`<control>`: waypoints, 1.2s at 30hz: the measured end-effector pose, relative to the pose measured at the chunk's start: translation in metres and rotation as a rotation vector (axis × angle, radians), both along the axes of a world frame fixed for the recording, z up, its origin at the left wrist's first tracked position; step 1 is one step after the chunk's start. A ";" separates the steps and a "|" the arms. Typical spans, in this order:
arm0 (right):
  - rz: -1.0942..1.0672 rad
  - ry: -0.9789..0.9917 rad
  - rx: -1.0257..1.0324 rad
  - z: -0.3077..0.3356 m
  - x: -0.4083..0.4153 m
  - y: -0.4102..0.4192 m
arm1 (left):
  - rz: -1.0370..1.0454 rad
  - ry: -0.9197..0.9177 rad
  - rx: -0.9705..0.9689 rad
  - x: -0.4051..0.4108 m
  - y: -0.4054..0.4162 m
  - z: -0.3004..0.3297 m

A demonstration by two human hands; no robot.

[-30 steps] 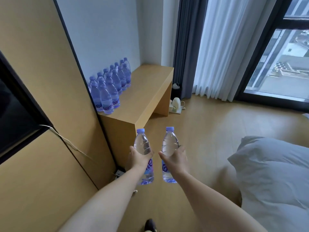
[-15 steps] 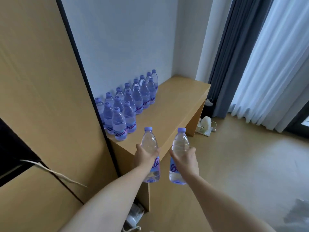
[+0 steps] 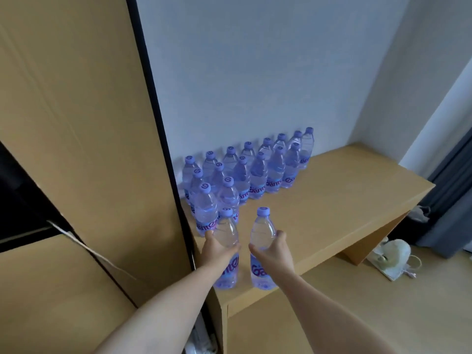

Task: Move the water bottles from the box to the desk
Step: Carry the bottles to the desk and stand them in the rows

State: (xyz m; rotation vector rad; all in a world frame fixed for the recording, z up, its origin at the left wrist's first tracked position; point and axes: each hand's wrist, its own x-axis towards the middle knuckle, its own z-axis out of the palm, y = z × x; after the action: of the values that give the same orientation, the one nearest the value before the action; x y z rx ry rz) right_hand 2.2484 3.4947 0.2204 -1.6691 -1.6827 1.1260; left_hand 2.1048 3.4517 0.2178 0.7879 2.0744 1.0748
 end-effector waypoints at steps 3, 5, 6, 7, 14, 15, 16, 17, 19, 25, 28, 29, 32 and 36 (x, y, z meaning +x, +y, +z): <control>0.155 -0.003 -0.004 0.001 -0.001 0.030 | 0.095 -0.008 0.024 0.006 0.012 0.001; 0.240 0.007 -0.032 0.001 -0.003 0.044 | 0.166 -0.024 0.047 0.008 0.018 0.002; 0.275 0.013 -0.047 0.001 -0.004 0.049 | 0.197 -0.040 0.062 0.009 0.019 0.003; 0.307 0.014 -0.061 0.001 -0.005 0.053 | 0.219 -0.058 0.080 0.010 0.021 0.003; 0.533 -0.035 0.020 0.000 -0.016 0.072 | 0.339 -0.128 0.195 0.020 0.024 0.007; 0.544 -0.033 0.025 0.000 -0.017 0.075 | 0.348 -0.116 0.193 0.020 0.025 0.007; 0.550 -0.025 0.021 0.001 -0.018 0.077 | 0.356 -0.100 0.181 0.019 0.026 0.006; 0.550 -0.011 0.008 0.001 -0.019 0.079 | 0.362 -0.088 0.171 0.020 0.027 0.006; 0.541 0.039 -0.027 0.001 -0.022 0.082 | 0.362 -0.092 0.168 0.019 0.028 0.007; 0.532 0.074 -0.054 0.002 -0.034 0.090 | 0.340 -0.093 0.225 0.007 0.035 0.007; 0.550 0.064 -0.063 0.002 -0.039 0.096 | 0.319 -0.066 0.225 0.001 0.038 0.004; 0.549 0.061 -0.066 0.002 -0.040 0.097 | 0.310 -0.060 0.228 0.000 0.040 0.004; 0.530 0.052 -0.069 0.002 -0.043 0.099 | 0.322 -0.095 0.236 -0.005 0.044 0.003; 0.513 0.060 -0.079 0.001 -0.046 0.099 | 0.325 -0.112 0.255 -0.009 0.047 -0.002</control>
State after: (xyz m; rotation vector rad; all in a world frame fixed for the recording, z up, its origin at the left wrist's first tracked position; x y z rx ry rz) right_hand 2.2028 3.5941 0.2219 -1.2580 -2.1162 1.4705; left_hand 2.0955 3.4988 0.2162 0.5019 2.0380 1.5485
